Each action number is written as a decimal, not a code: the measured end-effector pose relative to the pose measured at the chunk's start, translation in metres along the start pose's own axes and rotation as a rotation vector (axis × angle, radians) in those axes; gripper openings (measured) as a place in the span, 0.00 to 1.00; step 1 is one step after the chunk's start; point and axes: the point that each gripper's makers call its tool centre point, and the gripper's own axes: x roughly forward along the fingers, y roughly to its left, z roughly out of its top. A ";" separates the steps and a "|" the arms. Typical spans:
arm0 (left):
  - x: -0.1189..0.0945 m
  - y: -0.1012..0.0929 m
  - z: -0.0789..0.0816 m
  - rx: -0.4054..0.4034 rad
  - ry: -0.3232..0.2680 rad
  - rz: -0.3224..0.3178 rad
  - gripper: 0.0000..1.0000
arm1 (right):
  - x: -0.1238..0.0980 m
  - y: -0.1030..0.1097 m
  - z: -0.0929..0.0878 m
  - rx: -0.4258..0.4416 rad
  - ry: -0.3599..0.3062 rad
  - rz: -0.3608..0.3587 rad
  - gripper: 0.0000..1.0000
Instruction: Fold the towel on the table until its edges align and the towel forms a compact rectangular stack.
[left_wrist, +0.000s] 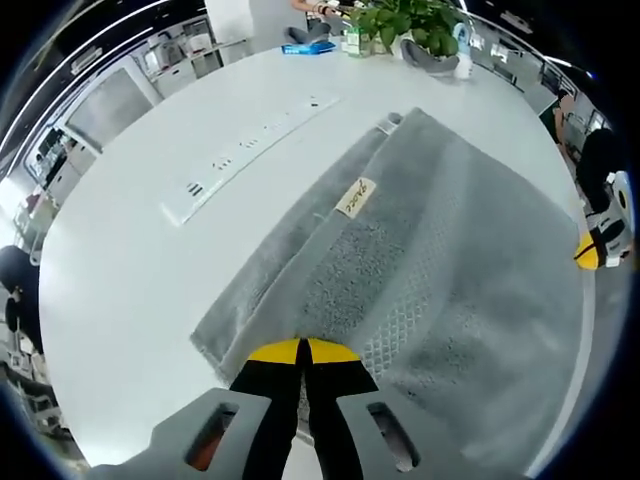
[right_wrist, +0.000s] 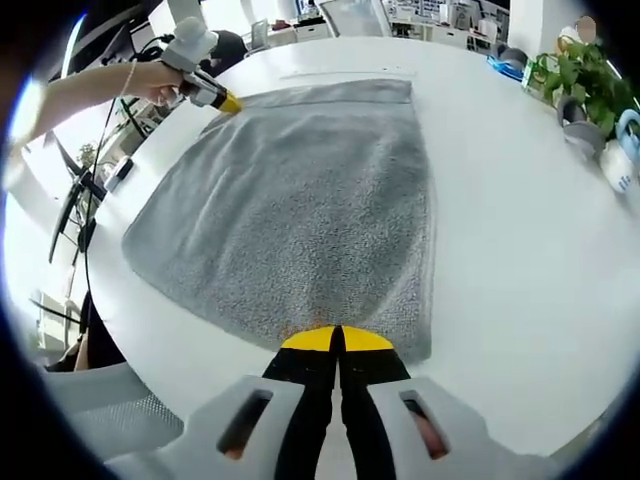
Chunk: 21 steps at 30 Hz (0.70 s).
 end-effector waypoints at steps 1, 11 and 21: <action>0.000 0.000 0.000 -0.010 -0.007 -0.001 0.01 | 0.000 0.001 0.000 -0.012 -0.011 0.022 0.00; -0.003 0.001 -0.002 -0.059 -0.051 -0.037 0.03 | -0.003 0.005 0.000 -0.106 -0.046 0.091 0.00; -0.035 0.001 0.012 -0.011 -0.151 0.032 0.11 | -0.019 0.012 0.022 -0.167 -0.118 0.195 0.05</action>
